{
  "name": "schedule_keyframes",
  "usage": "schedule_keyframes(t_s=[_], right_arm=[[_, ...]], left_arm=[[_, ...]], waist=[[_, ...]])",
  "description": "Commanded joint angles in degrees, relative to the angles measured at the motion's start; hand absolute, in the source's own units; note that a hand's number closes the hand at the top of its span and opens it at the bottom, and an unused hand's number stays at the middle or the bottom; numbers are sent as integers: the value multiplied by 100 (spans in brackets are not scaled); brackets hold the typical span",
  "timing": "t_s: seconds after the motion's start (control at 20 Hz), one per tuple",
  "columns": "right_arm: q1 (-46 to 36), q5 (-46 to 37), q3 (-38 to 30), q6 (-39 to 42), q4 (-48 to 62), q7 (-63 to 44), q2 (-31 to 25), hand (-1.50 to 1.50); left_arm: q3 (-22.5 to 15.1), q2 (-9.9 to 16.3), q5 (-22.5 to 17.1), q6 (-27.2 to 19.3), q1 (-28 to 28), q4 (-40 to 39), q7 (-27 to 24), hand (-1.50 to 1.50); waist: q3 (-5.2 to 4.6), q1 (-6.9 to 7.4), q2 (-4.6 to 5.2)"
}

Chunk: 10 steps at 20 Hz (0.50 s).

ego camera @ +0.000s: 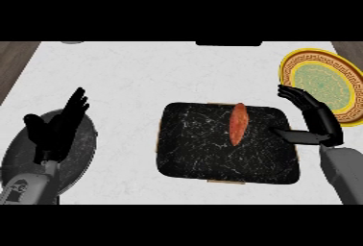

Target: Pick the sweet potato from the tray and place it in the plate

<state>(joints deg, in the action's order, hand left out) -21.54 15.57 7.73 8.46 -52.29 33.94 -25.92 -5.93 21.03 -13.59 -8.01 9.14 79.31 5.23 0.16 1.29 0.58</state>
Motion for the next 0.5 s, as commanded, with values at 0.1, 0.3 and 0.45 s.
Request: schedule_keyframes(t_s=[0.1, 0.3, 0.45], right_arm=[[-521, -1029, 328, 264, 1115, 885, -217, -150], [-766, -1503, 518, 264, 1268, 682, -290, -150], [-922, -1716, 383, 164, 1209, 374, -106, -150]], left_arm=[[91, 9, 132, 60, 125, -216, 51, 0], [97, -78, 278, 27, 273, -226, 127, 0], [245, 10, 289, 173, -88, 179, 289, 0]], waist=[[-9, -22, -24], [-13, -72, -38], [-14, -76, -55]])
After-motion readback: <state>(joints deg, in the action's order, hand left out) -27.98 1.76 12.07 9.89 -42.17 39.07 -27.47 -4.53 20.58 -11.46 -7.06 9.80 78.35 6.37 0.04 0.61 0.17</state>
